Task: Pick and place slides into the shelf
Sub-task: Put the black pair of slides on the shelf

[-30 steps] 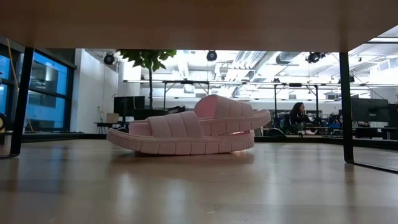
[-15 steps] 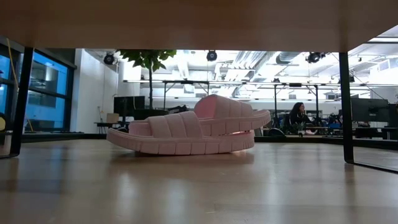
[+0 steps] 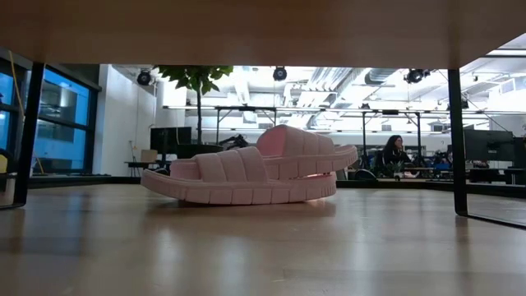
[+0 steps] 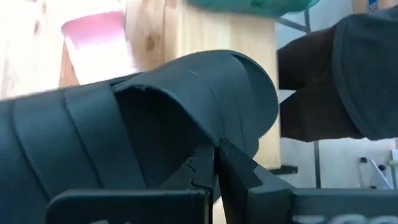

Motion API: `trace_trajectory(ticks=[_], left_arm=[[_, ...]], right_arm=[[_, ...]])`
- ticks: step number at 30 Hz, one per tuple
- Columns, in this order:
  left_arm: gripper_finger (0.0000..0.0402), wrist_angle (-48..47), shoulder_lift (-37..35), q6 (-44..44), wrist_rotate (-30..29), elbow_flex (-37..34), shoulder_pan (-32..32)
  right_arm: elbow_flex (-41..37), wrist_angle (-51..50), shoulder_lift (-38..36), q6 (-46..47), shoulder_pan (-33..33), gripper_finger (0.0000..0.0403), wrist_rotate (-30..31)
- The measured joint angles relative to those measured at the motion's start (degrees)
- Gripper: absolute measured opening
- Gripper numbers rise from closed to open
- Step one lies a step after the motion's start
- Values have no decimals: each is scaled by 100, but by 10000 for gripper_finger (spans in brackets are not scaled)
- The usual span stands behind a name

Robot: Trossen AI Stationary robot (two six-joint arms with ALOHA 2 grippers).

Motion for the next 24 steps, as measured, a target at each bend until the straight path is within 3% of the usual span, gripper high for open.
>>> trace_trajectory(ticks=[15,24], left_arm=[[0,-1268,1674,549,-198,2237,-611],[0,-1299,2396,641,-215,3070,-831]], right_arm=[[0,-26,2,-103,2,0,-36],[0,-233,2,-211,0,0,-90]])
